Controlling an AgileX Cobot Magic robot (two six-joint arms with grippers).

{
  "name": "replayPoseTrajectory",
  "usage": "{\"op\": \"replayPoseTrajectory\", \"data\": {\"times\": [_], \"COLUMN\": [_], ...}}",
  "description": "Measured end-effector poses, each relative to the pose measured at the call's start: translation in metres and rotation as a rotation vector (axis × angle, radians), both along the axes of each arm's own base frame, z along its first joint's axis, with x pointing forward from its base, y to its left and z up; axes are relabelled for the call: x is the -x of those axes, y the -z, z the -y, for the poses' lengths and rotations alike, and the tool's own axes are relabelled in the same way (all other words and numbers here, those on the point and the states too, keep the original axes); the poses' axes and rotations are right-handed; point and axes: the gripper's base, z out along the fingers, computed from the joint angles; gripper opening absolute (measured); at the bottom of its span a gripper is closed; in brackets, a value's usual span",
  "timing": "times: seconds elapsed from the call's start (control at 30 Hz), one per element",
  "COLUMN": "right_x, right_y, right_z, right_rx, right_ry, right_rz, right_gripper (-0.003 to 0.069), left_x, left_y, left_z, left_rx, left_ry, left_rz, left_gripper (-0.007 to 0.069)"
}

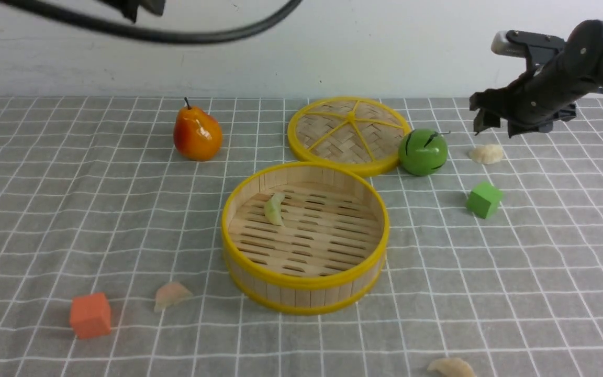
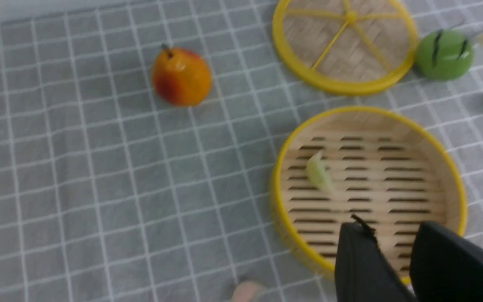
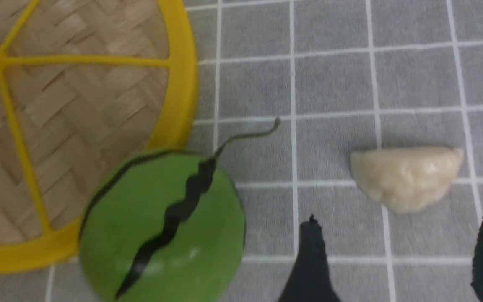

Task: Put the dumplings into the steamer on the table with the grey tablecloth.
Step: 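Reach for and grasp a dumpling lying on the table beside the steamer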

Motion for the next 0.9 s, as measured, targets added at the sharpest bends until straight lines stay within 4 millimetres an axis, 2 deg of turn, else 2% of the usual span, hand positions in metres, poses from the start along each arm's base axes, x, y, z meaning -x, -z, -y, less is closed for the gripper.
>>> {"op": "replayPoseTrajectory", "data": {"times": [0.13, 0.17, 0.33, 0.4, 0.53, 0.73, 0.9], "right_x": [-0.03, -0.034, -0.041, -0.04, -0.037, -0.03, -0.027], "right_y": [0.035, 0.038, 0.068, 0.072, 0.072, 0.063, 0.046], "right_z": [0.005, 0.007, 0.012, 0.013, 0.012, 0.008, 0.005], "right_rx": [-0.004, 0.0, -0.004, 0.007, 0.014, 0.028, 0.017], "right_ry": [0.083, 0.102, 0.19, 0.197, 0.193, 0.115, 0.082], "right_rz": [0.024, 0.039, 0.003, -0.017, -0.059, -0.104, -0.097], "right_gripper": [0.0588, 0.059, 0.0556, 0.0527, 0.0426, 0.0425, 0.0424], "left_x": [0.01, 0.012, 0.016, 0.016, 0.016, 0.016, 0.016], "left_y": [0.029, 0.034, 0.057, 0.063, 0.063, 0.063, 0.063], "left_z": [-0.01, -0.012, -0.019, -0.019, -0.021, -0.021, -0.021], "left_rx": [-0.065, -0.08, -0.145, -0.158, -0.168, -0.165, -0.156], "left_ry": [-0.052, -0.057, -0.089, -0.099, -0.108, -0.119, -0.128], "left_rz": [-0.081, -0.092, -0.148, -0.164, -0.158, -0.156, -0.156], "left_gripper": [0.0185, 0.0185, 0.0192, 0.0194, 0.0198, 0.0203, 0.0206]}}
